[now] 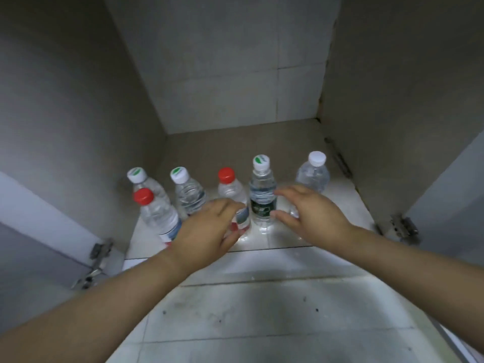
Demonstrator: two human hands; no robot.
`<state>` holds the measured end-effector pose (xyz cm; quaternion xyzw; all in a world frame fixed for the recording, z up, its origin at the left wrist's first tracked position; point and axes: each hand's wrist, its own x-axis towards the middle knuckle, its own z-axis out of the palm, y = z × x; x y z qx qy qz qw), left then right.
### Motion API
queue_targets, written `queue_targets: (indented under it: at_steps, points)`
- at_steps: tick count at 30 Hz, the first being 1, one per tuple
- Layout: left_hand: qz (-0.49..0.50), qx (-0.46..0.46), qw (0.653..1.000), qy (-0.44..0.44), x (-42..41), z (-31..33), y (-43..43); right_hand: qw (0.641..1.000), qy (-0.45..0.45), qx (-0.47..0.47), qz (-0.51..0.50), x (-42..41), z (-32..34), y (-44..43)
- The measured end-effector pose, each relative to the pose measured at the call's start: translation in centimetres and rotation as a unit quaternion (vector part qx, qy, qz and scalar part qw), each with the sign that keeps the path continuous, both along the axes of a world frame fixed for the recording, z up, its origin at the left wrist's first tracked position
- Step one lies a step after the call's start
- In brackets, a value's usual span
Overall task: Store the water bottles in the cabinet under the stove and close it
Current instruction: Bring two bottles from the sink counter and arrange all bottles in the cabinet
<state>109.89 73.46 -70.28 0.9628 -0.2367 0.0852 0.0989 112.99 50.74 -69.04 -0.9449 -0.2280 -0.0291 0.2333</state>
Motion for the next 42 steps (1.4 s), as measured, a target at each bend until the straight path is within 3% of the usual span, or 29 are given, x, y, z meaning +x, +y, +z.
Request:
queue_targets:
  at_steps: [3,6,10,13,16,22,29,36,42]
  points:
    - [-0.021,0.066,0.997,-0.024,-0.3,1.9,4.4,0.999,-0.029,0.012,0.035,0.8,2.6,3.5]
    - [0.032,0.064,0.996,-0.051,-0.6,3.7,8.2,0.997,-0.046,0.007,0.064,1.4,4.1,7.2]
    - [0.146,0.006,0.988,-0.050,0.0,5.3,12.5,0.995,-0.046,-0.022,0.085,2.1,5.0,11.7]
    - [0.205,-0.074,0.976,0.009,0.9,5.6,14.6,0.995,-0.041,-0.038,0.088,2.7,5.1,14.5]
    - [0.195,-0.110,0.972,0.077,1.2,4.4,15.0,0.995,-0.022,-0.039,0.089,3.9,4.7,16.8]
    - [0.191,-0.180,0.962,0.070,1.3,3.0,14.8,0.995,0.019,-0.045,0.084,5.8,3.8,19.3]
    - [0.212,-0.176,0.959,0.060,-0.3,2.9,16.2,0.998,0.024,-0.020,0.063,6.3,3.5,20.5]
    - [0.265,-0.143,0.952,0.058,-0.9,3.3,17.2,0.994,-0.009,0.024,0.107,7.2,3.6,21.3]
    - [0.282,-0.178,0.942,0.040,-0.5,2.7,17.0,0.993,-0.004,0.031,0.115,7.3,2.9,21.1]
